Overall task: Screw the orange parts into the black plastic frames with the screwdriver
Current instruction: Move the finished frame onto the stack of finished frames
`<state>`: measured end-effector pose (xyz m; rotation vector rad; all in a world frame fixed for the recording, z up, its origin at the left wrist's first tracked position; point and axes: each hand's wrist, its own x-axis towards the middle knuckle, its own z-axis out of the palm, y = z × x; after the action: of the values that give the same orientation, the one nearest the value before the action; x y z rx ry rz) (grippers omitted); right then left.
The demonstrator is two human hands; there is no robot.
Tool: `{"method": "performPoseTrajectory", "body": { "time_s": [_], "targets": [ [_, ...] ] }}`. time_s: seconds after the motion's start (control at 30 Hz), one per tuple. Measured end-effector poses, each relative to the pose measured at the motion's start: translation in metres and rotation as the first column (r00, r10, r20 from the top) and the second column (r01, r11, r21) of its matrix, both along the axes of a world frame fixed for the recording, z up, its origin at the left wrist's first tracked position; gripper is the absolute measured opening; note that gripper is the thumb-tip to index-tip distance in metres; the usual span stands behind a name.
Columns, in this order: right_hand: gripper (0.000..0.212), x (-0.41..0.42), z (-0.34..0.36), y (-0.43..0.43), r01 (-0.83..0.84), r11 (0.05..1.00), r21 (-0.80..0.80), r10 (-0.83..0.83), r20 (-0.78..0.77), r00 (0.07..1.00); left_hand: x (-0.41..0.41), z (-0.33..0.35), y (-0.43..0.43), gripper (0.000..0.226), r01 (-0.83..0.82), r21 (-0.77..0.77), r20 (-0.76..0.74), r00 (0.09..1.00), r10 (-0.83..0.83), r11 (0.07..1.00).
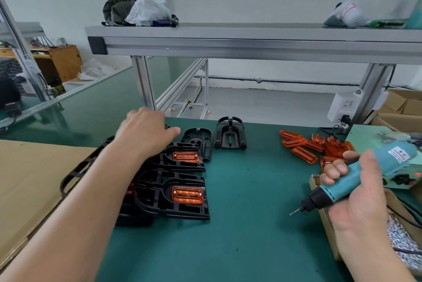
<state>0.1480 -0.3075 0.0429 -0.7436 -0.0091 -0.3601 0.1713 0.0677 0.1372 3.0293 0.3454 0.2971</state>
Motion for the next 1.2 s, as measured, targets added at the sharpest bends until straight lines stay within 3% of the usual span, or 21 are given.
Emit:
{"method": "performPoseTrajectory", "body": {
  "time_s": [0.13,0.27,0.33,0.47,0.73,0.9,1.1,1.2],
  "targets": [
    [0.029,-0.001,0.0,0.002,0.004,1.0,0.0,-0.004,-0.015,1.0,0.055,-0.008,-0.042,0.044,0.165,0.012,-0.132,0.978,-0.162,0.986],
    [0.028,-0.001,0.001,0.002,-0.014,1.0,0.009,0.015,-0.038,0.999,0.105,-0.03,-0.062,0.038,0.166,-0.002,-0.262,0.951,-0.161,0.986],
    [0.028,-0.001,0.001,0.002,-0.018,1.0,0.001,0.018,-0.038,0.999,0.122,-0.044,-0.062,0.043,0.142,0.018,-0.323,0.937,-0.129,0.99],
    [0.028,0.001,0.001,-0.001,-0.023,1.0,0.011,0.024,-0.035,0.999,0.139,-0.066,-0.06,0.076,0.061,-0.018,-0.434,0.899,-0.063,0.998],
    [0.028,0.003,-0.002,-0.007,-0.026,0.999,0.034,0.028,-0.043,0.999,0.147,-0.074,-0.055,0.099,0.031,-0.093,-0.499,0.864,-0.074,0.995],
    [0.029,0.004,-0.001,-0.007,-0.023,0.999,0.041,0.025,-0.055,0.998,0.142,-0.072,-0.057,0.07,0.057,-0.095,-0.497,0.862,-0.097,0.994],
    [0.029,0.006,-0.002,-0.009,-0.011,0.999,0.044,0.014,-0.065,0.998,0.135,-0.067,-0.058,0.063,0.018,-0.119,-0.444,0.893,-0.07,0.993],
    [0.029,0.006,-0.002,-0.009,-0.017,0.999,0.044,0.02,-0.068,0.997,0.133,-0.066,-0.055,0.087,-0.078,-0.234,-0.409,0.912,-0.026,0.969]
  ]
}}
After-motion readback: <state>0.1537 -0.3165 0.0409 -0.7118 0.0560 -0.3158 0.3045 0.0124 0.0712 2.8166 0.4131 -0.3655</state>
